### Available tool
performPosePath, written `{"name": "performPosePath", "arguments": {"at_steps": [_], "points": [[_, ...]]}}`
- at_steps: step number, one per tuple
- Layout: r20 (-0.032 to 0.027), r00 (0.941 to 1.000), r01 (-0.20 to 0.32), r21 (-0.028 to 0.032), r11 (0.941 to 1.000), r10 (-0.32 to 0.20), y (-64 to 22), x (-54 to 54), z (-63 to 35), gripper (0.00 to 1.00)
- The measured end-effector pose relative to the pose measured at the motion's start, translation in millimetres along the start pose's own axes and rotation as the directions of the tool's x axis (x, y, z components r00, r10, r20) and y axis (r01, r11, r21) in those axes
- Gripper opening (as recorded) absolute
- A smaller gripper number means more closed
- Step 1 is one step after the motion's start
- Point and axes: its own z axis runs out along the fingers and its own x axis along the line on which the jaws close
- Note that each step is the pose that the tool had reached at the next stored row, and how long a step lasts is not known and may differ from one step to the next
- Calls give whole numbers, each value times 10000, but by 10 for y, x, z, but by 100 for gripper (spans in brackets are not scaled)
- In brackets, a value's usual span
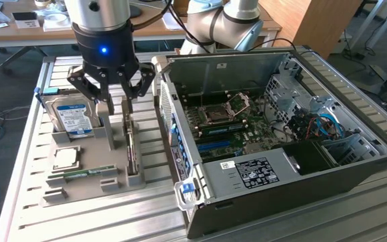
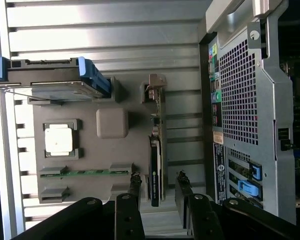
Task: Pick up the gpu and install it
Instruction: 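Pick up the gpu and move the gpu toward the slot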
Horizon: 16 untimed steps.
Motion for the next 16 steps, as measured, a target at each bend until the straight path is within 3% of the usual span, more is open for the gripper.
{"name": "performPosePath", "arguments": {"at_steps": [16], "points": [[0, 10000, 0, 0, 10000, 0, 0, 0, 8, 42]]}}
